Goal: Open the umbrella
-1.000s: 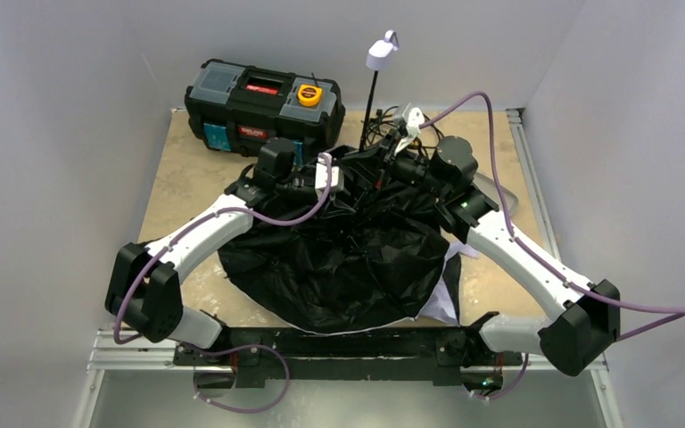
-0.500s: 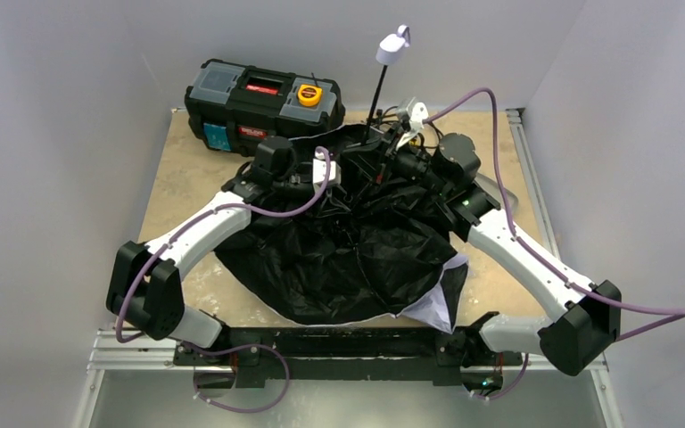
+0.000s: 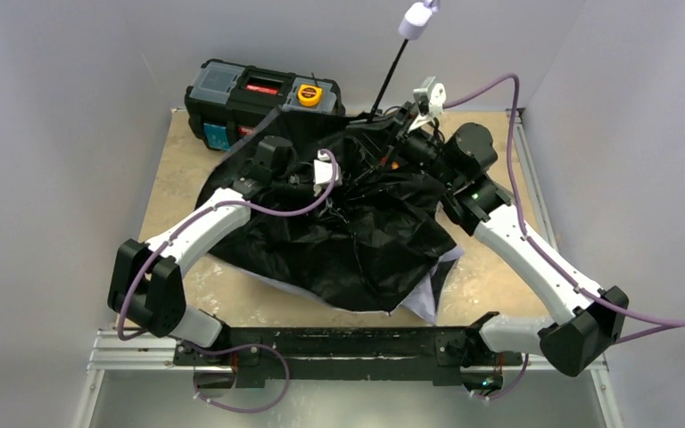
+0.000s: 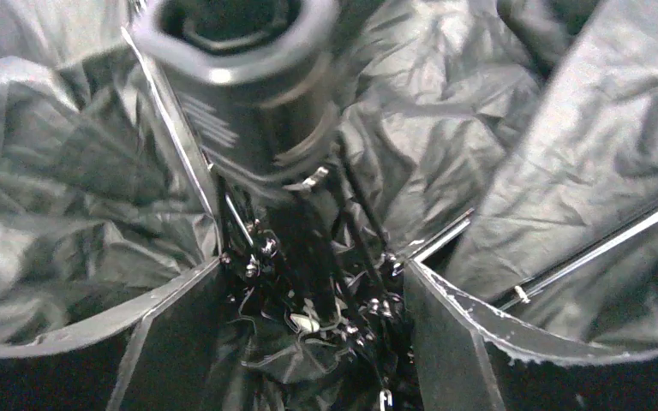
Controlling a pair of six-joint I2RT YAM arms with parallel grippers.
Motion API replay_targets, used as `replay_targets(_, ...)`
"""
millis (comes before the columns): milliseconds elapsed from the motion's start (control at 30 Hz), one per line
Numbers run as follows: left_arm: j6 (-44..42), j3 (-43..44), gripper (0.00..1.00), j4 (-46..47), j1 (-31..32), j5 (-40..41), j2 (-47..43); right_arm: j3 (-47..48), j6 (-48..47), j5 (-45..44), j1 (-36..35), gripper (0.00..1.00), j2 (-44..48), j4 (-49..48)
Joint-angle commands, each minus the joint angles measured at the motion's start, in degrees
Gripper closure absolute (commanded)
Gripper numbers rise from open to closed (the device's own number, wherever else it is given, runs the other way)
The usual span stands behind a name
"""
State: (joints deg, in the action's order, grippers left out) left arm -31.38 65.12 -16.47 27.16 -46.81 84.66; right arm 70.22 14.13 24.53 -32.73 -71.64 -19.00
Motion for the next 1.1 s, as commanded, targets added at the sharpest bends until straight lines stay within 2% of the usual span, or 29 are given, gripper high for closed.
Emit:
replay_targets(0,-4.6,-3.4,0.22,-10.4,-1.7,8.2,1.1,7.8,3.6,-2.0,0.2,1.00,4.9,-17.5)
replay_targets(100,-3.9,-3.6,0.15,-9.9,-3.6,7.0,0.0,7.7,2.6,-1.5,0.3,1.00,4.8,-17.1)
replay_targets(167,-0.9,-2.5,0.02,-8.4,-6.0,2.1,-1.9,6.6,1.0,-0.3,0.3,1.00,4.8,-15.9)
replay_targets(200,1.0,-1.7,0.01,-7.1,-6.6,0.8,-3.1,5.8,-0.1,-0.2,0.3,1.00,4.9,-14.7)
replay_targets(333,7.6,-0.4,0.00,2.3,-5.2,-2.7,-9.6,0.5,-1.2,3.2,0.2,1.00,5.2,-13.8)
replay_targets(433,8.8,2.5,0.01,3.7,-2.3,-1.9,-11.4,-1.6,-1.7,5.5,0.2,1.00,4.8,-13.1)
replay_targets(533,13.8,5.5,0.07,5.3,-1.3,-2.4,-11.0,-3.2,-2.2,7.4,0.1,1.00,4.5,-13.0)
replay_targets(667,16.1,9.9,0.24,4.1,-0.7,-4.1,-9.3,-3.6,-1.9,9.1,-0.3,1.00,3.9,-13.1)
replay_targets(733,15.7,10.7,0.33,3.5,0.0,-4.0,-8.8,-3.6,-1.9,9.1,-0.4,1.00,3.6,-13.2)
replay_targets(900,15.0,11.0,0.48,3.8,1.4,-2.8,-9.1,-3.6,-1.8,9.6,-0.7,1.00,3.1,-13.4)
replay_targets(1000,13.6,12.3,0.62,1.7,2.0,-1.4,-8.2,-3.5,-1.1,9.6,-0.9,1.00,3.1,-14.0)
replay_targets(1067,12.8,12.7,0.65,0.7,2.1,-0.4,-7.4,-3.4,-0.5,9.4,-0.9,1.00,3.1,-14.7)
